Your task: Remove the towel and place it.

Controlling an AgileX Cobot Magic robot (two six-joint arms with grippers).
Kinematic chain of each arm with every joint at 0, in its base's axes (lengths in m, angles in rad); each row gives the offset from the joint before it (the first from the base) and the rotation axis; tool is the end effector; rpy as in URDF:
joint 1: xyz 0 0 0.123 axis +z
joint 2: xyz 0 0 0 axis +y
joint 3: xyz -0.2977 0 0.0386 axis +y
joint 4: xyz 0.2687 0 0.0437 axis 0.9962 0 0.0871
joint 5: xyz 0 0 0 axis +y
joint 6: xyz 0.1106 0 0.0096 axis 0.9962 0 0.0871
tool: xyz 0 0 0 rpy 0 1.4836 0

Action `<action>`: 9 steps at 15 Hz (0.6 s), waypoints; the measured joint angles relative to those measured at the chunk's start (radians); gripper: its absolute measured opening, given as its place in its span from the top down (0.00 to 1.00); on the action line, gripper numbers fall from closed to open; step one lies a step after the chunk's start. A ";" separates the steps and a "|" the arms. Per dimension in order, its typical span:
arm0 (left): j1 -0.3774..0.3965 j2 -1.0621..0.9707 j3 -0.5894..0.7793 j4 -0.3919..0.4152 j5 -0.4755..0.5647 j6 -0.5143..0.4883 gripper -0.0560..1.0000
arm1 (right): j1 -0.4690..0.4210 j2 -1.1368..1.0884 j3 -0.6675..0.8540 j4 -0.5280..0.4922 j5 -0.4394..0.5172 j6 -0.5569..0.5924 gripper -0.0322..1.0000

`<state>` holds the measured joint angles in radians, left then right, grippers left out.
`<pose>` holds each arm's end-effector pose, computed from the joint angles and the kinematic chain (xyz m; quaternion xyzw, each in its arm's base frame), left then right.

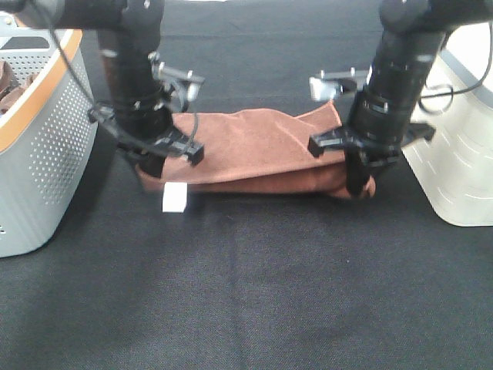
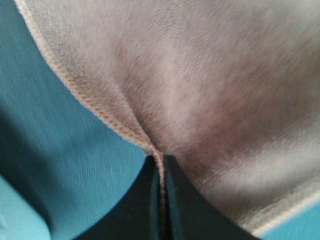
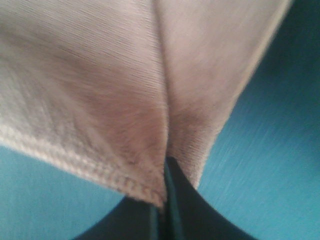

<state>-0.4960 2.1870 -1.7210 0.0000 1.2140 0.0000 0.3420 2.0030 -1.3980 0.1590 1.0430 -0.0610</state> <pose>0.4052 -0.2193 0.1510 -0.2455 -0.9693 -0.0027 0.0107 0.3786 0.1509 0.1503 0.1607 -0.9846 -0.0688 0.0047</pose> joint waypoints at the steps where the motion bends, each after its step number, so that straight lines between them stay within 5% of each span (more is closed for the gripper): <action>1: 0.000 -0.006 0.025 -0.005 0.000 0.000 0.95 | 0.000 0.000 0.021 0.007 0.000 0.000 0.96; 7: 0.000 -0.007 0.093 -0.025 -0.003 0.000 0.93 | 0.001 0.000 0.043 0.028 0.014 0.000 0.78; 8: 0.000 -0.008 0.093 -0.046 -0.003 0.000 0.87 | 0.001 0.000 0.043 0.037 0.017 0.000 0.67; 9: 0.000 -0.008 0.094 -0.065 -0.003 0.000 0.69 | 0.001 0.000 0.043 0.054 0.020 0.000 0.50</action>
<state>-0.4960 2.1790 -1.6270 -0.0650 1.2110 0.0000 0.3430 2.0030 -1.3550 0.2130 1.0630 -0.0610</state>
